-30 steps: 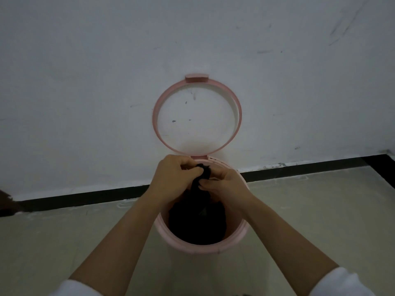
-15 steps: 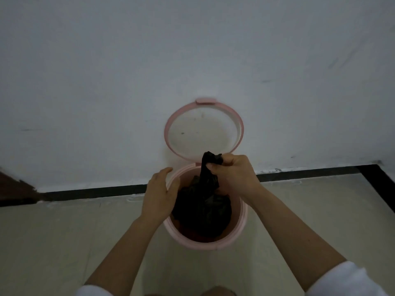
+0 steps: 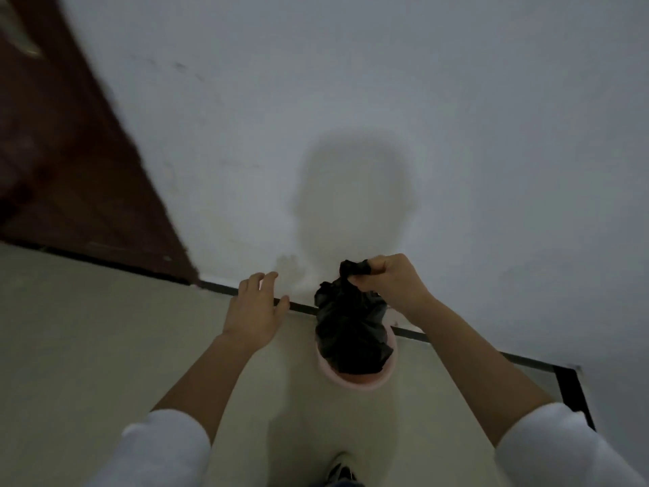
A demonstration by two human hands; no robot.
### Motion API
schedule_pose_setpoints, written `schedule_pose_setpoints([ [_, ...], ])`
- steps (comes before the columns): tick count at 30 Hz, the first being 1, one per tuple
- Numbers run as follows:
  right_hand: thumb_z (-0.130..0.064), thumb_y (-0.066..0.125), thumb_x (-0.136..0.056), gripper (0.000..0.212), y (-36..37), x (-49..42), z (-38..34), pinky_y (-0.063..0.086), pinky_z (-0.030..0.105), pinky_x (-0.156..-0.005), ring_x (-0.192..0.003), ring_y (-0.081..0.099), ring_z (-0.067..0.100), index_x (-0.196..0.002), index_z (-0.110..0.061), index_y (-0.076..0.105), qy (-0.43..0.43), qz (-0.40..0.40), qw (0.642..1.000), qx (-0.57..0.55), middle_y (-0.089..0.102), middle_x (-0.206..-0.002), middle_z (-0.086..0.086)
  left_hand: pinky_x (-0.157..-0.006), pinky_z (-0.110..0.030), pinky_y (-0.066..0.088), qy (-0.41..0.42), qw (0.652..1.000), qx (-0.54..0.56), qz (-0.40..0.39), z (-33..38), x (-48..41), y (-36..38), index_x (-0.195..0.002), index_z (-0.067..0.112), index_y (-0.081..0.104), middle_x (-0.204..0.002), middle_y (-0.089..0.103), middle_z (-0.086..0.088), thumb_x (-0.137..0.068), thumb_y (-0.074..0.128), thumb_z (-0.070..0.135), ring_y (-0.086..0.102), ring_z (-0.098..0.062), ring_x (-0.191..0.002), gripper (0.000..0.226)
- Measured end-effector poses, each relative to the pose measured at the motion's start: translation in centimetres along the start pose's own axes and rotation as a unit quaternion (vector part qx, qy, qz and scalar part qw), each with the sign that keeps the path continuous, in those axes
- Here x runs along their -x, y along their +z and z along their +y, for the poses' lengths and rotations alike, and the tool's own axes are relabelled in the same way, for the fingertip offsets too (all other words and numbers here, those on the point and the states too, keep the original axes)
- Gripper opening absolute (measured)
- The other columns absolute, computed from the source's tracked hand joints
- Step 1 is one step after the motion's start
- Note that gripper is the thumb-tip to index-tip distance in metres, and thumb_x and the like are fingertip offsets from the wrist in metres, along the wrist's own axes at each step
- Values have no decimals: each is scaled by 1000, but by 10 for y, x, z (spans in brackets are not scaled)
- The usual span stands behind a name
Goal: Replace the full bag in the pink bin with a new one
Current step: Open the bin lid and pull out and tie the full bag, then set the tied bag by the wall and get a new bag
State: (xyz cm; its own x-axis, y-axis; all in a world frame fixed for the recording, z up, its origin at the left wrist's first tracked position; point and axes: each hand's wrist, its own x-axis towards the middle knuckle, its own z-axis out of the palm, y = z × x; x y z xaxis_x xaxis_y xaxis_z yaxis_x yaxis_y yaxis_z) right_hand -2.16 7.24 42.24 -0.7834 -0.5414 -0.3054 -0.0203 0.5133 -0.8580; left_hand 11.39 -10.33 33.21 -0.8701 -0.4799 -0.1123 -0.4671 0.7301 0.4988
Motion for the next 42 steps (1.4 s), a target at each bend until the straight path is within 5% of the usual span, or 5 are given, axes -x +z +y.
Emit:
schedule_pose_setpoints([
  [6,-2,73,-76,15,74,26,-98,52,39,-77,-70,61,22,-80,12,70,-29,-64,992,102,65,-73,14,-104,-44,33,-52,995,-76,40,-58,91,-105,-142,13,36,-146,40,-10,-96,40,41,36,-28,-133,54],
  [21,-12,73,-78,33,405,28,-230,35,27,-61,-59,44,20,-73,18,59,-134,-302,927,178,46,-61,10,-113,-44,25,-295,946,-103,82,-294,226,-235,-146,20,25,-156,23,-8,-95,29,49,21,-26,-143,58],
  [25,-12,71,-81,45,517,22,-271,31,30,-61,-53,35,19,-53,-7,36,-170,-359,899,183,31,-55,10,-113,-44,24,-358,925,-60,109,-379,240,-276,-146,20,25,-156,23,-8,-95,31,49,20,-25,-144,59],
  [28,-13,72,-80,34,598,25,-302,48,33,-72,-60,53,20,-58,0,50,-160,-393,885,190,50,-61,12,-112,-43,26,-412,901,-36,130,-441,260,-310,-144,19,29,-155,26,-8,-95,33,48,22,-25,-143,58],
  [42,-14,77,-71,25,940,76,-426,44,29,-65,-67,60,19,-65,6,63,-138,-433,873,177,58,-67,8,-112,-40,27,-517,831,11,207,-726,389,-446,-145,19,28,-156,23,-9,-96,33,48,19,-24,-144,58],
])
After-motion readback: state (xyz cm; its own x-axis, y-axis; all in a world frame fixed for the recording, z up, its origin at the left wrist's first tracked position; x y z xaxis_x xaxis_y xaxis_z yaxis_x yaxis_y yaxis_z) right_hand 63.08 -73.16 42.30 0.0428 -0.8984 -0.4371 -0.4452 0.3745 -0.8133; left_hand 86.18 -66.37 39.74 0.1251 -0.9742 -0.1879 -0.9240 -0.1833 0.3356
